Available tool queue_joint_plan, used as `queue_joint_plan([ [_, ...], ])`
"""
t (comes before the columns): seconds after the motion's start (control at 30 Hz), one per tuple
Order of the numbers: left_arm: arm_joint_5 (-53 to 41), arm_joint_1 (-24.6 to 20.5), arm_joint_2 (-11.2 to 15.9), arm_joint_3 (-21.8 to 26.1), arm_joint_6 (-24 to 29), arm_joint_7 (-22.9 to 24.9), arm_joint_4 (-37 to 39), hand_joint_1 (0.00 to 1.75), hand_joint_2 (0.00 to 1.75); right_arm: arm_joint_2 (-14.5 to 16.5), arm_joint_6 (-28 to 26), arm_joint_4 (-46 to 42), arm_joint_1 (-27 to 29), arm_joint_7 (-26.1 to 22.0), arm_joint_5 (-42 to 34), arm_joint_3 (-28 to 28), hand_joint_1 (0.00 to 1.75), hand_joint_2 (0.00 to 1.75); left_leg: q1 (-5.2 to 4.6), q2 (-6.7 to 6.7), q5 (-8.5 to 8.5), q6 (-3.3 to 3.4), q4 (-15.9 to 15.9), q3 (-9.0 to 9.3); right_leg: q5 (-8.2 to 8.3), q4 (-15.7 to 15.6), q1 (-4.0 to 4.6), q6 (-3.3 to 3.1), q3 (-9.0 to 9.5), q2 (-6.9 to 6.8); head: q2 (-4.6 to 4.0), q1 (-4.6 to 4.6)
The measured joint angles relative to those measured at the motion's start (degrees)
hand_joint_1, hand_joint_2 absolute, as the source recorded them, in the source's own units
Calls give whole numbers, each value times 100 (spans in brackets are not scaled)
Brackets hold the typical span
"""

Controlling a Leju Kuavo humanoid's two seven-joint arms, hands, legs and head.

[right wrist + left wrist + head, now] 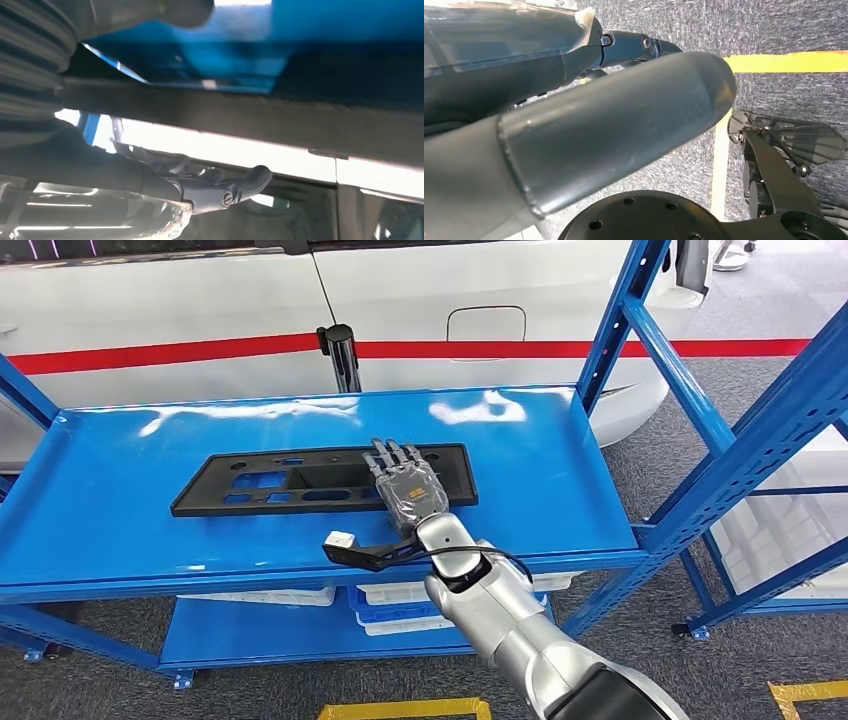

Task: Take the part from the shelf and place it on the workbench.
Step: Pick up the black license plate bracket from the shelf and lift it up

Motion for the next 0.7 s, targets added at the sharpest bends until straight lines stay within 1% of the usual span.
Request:
queue_joint_plan([
  [0.27, -145, 1, -5, 17, 16, -64, -2, 0, 0, -61, -64, -139, 196, -64, 186, -284, 175, 175, -1, 0, -1, 1, 0, -2, 0, 0, 0, 0, -2, 0, 0, 1],
  [0.47, -370, 4, -5, 21, 195, -458, -11, 0, 0, -134, -91, -547, 439, -203, 280, -476, 175, 175, 0, -1, -1, 1, 0, -4, 0, 0, 0, 0, -4, 0, 0, 0],
  [0.57, -497, 6, -2, 21, 346, -898, -28, 0, 0, -184, -80, -815, 574, -237, 291, -553, 175, 175, 0, -2, -1, 1, 0, -6, 0, 0, 0, 0, -6, 0, 0, 0],
  [0.7, -543, 6, 25, 32, 496, -1794, -90, 0, 0, -286, -1, -1384, 770, -362, 294, -621, 175, 175, 0, 0, -1, 1, 1, -8, 0, 0, 0, 0, -8, 0, 0, 0],
])
